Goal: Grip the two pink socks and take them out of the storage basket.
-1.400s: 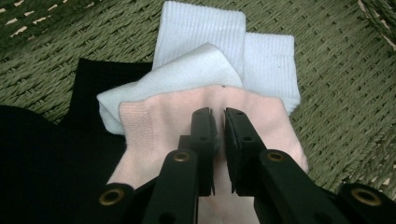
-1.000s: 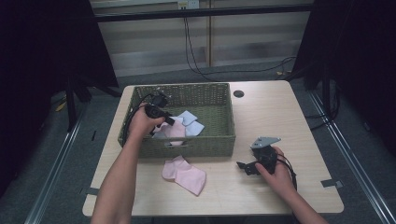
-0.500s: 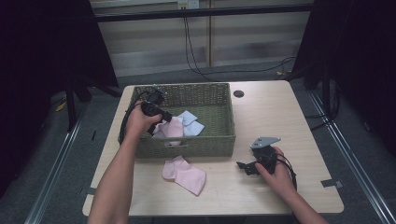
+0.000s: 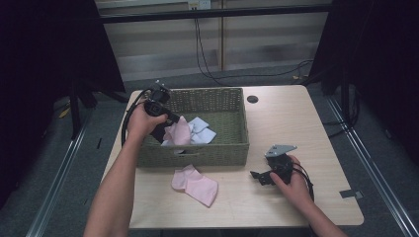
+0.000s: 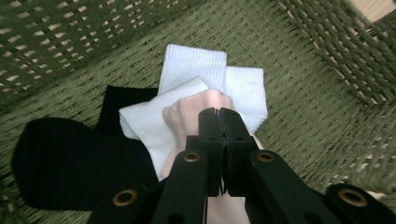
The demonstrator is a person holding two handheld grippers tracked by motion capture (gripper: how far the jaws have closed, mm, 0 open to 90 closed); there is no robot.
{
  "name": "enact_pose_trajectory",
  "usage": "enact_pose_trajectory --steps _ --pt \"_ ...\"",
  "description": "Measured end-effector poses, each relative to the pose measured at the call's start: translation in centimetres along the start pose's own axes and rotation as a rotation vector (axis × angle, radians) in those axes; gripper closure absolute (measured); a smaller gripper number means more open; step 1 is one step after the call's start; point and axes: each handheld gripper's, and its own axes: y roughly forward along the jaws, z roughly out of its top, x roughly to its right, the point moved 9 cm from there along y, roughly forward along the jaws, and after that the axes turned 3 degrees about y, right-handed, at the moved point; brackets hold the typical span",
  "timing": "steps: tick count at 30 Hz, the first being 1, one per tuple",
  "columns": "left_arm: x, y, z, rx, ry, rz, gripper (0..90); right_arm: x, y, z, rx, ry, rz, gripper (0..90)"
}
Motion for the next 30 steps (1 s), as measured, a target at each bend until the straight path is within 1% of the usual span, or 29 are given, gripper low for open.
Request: enact_pose_trajectory --steps 1,2,3,5,6,7,8,9,11,12,13,15,17,18,20,22,23,24,25,28,29,30 --pt "0.0 -0.4 0.1 -0.006 0.013 -0.004 88.3 0.0 0.0 0.0 -0.001 0.001 0.0 10.3" --pt "0.2 -0.7 0.3 0.009 0.01 -0.008 88.3 0.0 0.0 0.0 -0.001 0.001 0.0 10.3" --pt "0.3 -1.0 0.4 0.012 0.011 -0.016 88.3 0.0 0.0 0.0 -0.001 0.001 0.0 10.3" --pt "0.4 -1.5 0.4 0.003 0.025 -0.016 88.3 0.0 0.0 0.0 0.0 0.003 0.001 10.3" --pt "0.7 -1.7 0.5 0.007 0.015 -0.021 88.3 0.0 0.0 0.0 -0.001 0.003 0.0 10.3" --pt "0.7 -1.9 0.4 -0.001 0.026 -0.023 88.2 0.0 0.0 0.0 -0.001 0.003 0.0 10.3" --pt "0.8 -2.1 0.5 0.005 0.024 -0.022 88.3 0.0 0.0 0.0 -0.001 0.003 0.0 10.3" --pt "0.9 -2.5 0.5 0.001 0.031 -0.023 88.3 0.0 0.0 0.0 -0.001 0.004 0.0 10.3" --pt "1.2 -2.9 0.6 0.005 0.026 -0.025 88.3 0.0 0.0 0.0 -0.001 0.003 0.0 10.3" --pt "1.3 -3.1 0.7 0.0 0.037 -0.028 88.3 0.0 0.0 0.0 -0.001 0.003 0.0 10.3" --pt "1.6 -3.3 0.8 0.011 0.026 -0.031 88.2 0.0 0.0 0.0 -0.001 0.003 0.0 10.3" --pt "1.7 -3.8 0.9 0.001 0.036 -0.032 88.2 0.0 0.0 0.0 -0.001 0.003 0.0 10.3" --pt "1.9 -4.1 1.1 0.009 0.034 -0.036 88.2 0.0 0.0 0.0 0.002 0.003 0.003 10.3" --pt "2.0 -4.4 1.2 0.006 0.045 -0.042 88.3 -0.1 0.0 0.0 0.002 0.004 0.003 10.3" --pt "2.3 -4.7 1.4 0.007 0.05 -0.04 88.2 -0.1 0.0 0.0 0.003 0.004 0.002 10.3" --pt "2.5 -4.9 1.5 0.01 0.051 -0.046 88.2 -0.1 0.0 0.0 0.003 0.003 0.002 10.2" --pt "2.6 -5.0 1.5 0.005 0.06 -0.047 88.2 -0.1 0.0 0.0 0.003 0.005 0.002 10.2" --pt "2.8 -5.1 1.6 0.01 0.051 -0.055 88.2 -0.1 0.0 0.0 0.003 0.005 0.002 10.2" --pt "2.9 -5.3 1.7 0.01 0.056 -0.062 88.3 -0.1 0.0 0.0 0.003 0.004 0.002 10.2" --pt "3.4 -5.6 1.9 0.016 0.05 -0.077 88.2 -0.1 0.0 0.0 0.003 0.005 0.002 10.3" --pt "3.5 -5.8 1.9 0.015 0.057 -0.078 88.2 -0.1 0.0 0.0 0.002 0.005 0.002 10.3" --pt "3.8 -5.9 2.0 0.016 0.054 -0.085 88.2 -0.1 0.0 0.0 0.003 0.005 0.002 10.3"
